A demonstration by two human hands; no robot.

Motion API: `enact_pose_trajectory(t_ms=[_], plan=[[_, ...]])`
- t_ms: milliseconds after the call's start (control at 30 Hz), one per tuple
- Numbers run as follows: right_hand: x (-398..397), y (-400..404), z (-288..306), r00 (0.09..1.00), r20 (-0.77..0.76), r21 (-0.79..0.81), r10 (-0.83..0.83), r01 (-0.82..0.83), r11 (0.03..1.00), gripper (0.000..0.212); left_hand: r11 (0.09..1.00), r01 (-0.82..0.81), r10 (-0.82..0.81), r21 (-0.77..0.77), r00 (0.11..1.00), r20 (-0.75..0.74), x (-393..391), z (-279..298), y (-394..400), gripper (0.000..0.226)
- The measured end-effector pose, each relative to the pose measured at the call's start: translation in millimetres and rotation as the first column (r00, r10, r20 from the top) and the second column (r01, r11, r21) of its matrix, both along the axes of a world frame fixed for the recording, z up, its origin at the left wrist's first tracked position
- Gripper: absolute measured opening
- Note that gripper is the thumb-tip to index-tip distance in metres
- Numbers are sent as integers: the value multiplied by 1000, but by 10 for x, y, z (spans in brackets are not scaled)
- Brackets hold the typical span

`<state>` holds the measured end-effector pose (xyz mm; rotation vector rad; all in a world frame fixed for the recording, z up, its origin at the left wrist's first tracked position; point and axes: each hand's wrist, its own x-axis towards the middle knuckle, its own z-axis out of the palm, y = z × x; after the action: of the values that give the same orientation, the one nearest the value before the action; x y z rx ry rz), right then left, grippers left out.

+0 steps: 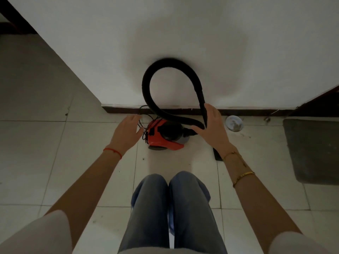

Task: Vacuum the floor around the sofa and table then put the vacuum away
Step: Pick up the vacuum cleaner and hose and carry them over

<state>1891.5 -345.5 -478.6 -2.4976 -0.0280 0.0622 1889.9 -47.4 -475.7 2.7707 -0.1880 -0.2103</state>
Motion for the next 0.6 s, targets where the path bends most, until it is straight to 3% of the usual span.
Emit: enact_pose_trajectory(t_ms=[167, 300, 600], plan=[[309, 23, -1067, 1000, 9, -30, -26, 26, 999, 108, 1000, 23, -23, 11, 1000, 12, 332, -1116, 7, 48], [562, 13, -1709, 995, 101, -70, -13, 20, 997, 117, 998, 58, -59, 29, 997, 43, 632, -1873, -24, 48], [1038, -92, -2520, 962, 267, -196, -62, 117, 974, 129, 997, 41, -43, 62, 999, 24, 1370, -3154, -157, 53]])
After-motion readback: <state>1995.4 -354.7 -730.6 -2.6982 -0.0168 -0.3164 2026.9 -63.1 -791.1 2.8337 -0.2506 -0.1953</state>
